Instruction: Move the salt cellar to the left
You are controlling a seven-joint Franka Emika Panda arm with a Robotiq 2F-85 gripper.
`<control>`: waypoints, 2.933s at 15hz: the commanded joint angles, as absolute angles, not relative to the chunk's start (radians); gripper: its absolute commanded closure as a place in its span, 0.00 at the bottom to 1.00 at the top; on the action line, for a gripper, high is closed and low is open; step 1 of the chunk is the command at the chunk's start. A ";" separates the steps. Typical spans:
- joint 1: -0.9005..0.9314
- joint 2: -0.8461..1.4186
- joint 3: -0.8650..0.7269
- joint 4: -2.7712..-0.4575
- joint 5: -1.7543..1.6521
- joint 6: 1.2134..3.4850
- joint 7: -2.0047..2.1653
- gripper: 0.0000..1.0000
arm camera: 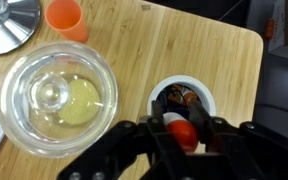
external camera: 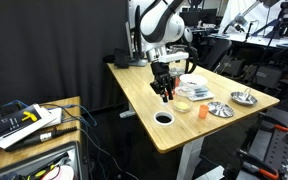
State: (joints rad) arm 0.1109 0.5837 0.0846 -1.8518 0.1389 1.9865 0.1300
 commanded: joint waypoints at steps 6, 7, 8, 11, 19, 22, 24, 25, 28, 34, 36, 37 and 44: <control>0.082 0.630 0.070 -1.782 0.212 1.916 0.155 0.92; 0.078 0.642 0.062 -1.768 0.212 1.916 0.170 0.92; 0.075 0.656 0.055 -1.753 0.212 1.914 0.183 0.92; 0.073 0.702 0.041 -1.707 0.204 1.908 0.213 0.92; 0.081 0.757 0.038 -1.640 0.198 1.880 0.258 0.92; 0.084 0.762 0.037 -1.628 0.198 1.861 0.267 0.42; 0.084 0.762 0.037 -1.624 0.199 1.854 0.272 0.27; 0.084 0.762 0.037 -1.623 0.199 1.850 0.274 0.22; 0.084 0.762 0.036 -1.620 0.200 1.843 0.278 0.08; 0.077 0.744 0.041 -1.629 0.213 1.854 0.275 0.00; 0.066 0.715 0.050 -1.640 0.233 1.867 0.257 0.00; 0.061 0.687 0.054 -1.657 0.246 1.880 0.242 0.00; 0.076 0.530 0.044 -1.685 0.241 1.868 0.239 0.00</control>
State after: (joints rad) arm 0.0747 0.5264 0.0450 -1.6893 0.2407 1.8701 0.2389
